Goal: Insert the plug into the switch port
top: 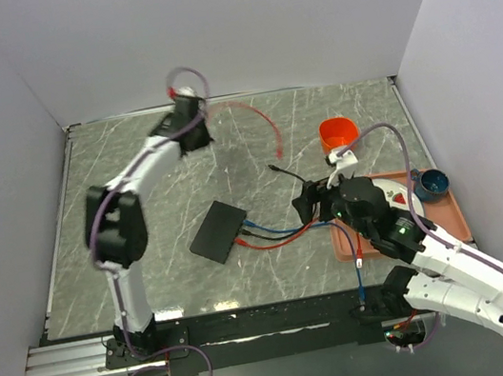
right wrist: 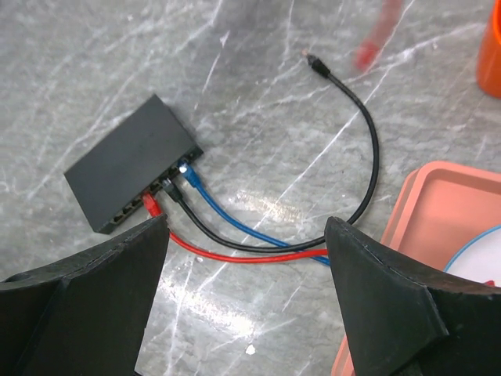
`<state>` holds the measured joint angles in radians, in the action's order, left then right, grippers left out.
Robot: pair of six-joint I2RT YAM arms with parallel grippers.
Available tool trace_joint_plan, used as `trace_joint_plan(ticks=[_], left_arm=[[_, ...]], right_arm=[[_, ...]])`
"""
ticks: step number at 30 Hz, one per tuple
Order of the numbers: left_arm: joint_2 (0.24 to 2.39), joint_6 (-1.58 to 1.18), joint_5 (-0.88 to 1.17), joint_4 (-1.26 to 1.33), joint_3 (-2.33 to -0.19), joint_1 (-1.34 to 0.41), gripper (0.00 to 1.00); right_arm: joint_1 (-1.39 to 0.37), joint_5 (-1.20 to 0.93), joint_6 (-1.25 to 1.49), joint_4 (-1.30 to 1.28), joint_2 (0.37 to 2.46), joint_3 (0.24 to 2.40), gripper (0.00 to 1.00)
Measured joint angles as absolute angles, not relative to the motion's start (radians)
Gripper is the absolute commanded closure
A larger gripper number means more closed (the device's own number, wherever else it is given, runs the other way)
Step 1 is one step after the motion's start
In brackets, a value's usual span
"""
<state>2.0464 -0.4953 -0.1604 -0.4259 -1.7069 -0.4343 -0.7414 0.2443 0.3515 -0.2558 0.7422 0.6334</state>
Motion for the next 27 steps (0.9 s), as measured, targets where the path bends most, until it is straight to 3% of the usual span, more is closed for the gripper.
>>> trace_joint_plan(ticks=[5,11,15,27], left_arm=[[1.74,-0.537,-0.215,-0.36,-1.655,-0.331,0.99],[1.44,-0.543,-0.117,-0.275,-1.605,-0.362,0.99],[1.471,-0.518,0.007,-0.307,-1.658,-0.393,0.99],[1.617,-0.376,0.382,-0.646,-1.552,-0.566,0.99]], right_arm=[[-0.741,0.25,0.351,-0.271,0.685,0.632,0.11],[-0.741,0.241,0.311,-0.283,0.624,0.632,0.09],[-0.741,0.192,0.234,-0.297,0.581,0.648,0.01],[-0.74,-0.046,-0.027,-0.327,0.577,0.899,0.01]])
